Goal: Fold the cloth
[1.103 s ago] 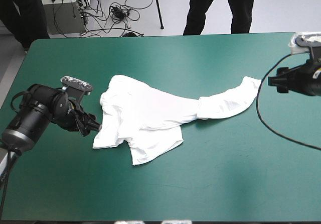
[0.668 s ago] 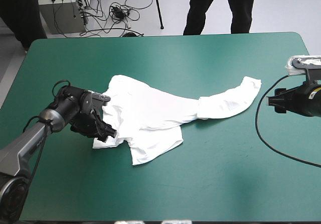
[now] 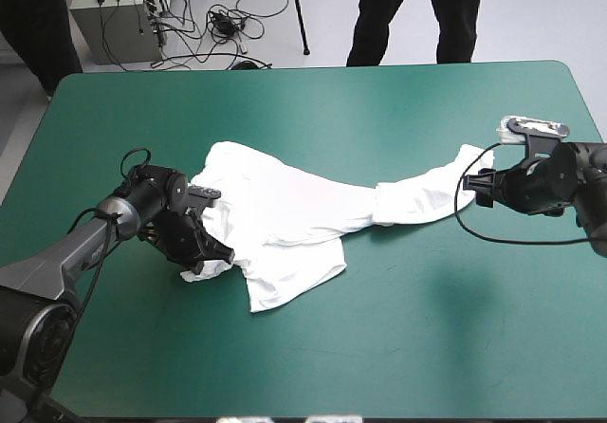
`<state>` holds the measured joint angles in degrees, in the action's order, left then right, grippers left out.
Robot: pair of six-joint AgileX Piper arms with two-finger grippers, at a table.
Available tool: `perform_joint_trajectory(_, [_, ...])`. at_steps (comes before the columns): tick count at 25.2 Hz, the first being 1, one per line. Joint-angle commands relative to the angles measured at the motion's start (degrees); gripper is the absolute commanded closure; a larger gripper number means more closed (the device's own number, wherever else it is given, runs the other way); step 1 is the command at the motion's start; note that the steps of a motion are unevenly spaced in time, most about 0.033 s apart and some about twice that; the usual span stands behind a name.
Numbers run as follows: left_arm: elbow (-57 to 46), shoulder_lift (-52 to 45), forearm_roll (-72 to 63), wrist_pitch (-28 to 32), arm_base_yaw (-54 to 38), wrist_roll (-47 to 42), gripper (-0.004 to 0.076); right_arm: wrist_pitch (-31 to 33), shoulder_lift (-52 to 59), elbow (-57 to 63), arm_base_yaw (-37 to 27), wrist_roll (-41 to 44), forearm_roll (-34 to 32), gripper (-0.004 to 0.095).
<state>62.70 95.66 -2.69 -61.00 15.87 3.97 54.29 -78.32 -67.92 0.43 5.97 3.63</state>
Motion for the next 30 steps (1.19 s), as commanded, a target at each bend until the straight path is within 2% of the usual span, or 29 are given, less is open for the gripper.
perform_joint_trajectory(1, [1.05,-1.62,0.76,-0.10,0.03,-0.08,0.0733,-5.48,-5.11,-1.54,-0.44,-0.04,1.48,0.0248])
perform_joint_trajectory(4, [1.05,-1.62,0.76,-0.10,0.03,-0.08,0.0733,-8.73,-10.36,-2.60,-0.44,-0.21,1.79,0.0250])
perform_joint_trajectory(11, [1.05,-1.62,0.76,-0.37,0.03,-0.08,0.0733,-10.34,-20.87,-8.58,-0.34,-0.21,1.79,0.0251])
perform_joint_trajectory(13, [1.05,-1.62,0.76,-1.06,0.03,-0.08,0.0733,-10.91,-24.83,-10.67,-0.24,-0.21,1.79,0.0277])
perform_joint_trajectory(17, [1.05,-1.62,0.76,-1.81,0.03,-0.08,0.0733,-11.64,-29.78,-12.44,0.51,-0.75,1.83,0.0428])
perform_joint_trajectory(20, [1.05,-1.62,0.76,-1.81,0.03,-0.21,0.0733,-10.73,-32.24,-12.44,1.69,-1.29,1.82,0.0596])
perform_joint_trajectory(22, [1.05,-1.62,1.19,-1.70,0.03,-0.21,0.0733,-9.30,-33.47,-12.33,2.92,-2.92,1.82,0.0755])
perform_joint_trajectory(23, [1.05,-1.62,2.69,-0.82,0.03,-0.21,0.0733,-8.32,-33.81,-12.33,4.11,-3.85,1.85,0.0926])
perform_joint_trajectory(27, [1.05,-1.62,4.96,3.60,0.03,-0.21,0.0733,-6.33,-32.80,-12.44,4.78,-3.67,3.86,0.0925])
perform_joint_trajectory(30, [2.33,-3.00,7.65,4.30,0.03,-0.44,0.0733,-3.61,-29.89,-13.67,4.78,-3.67,5.25,0.0925])
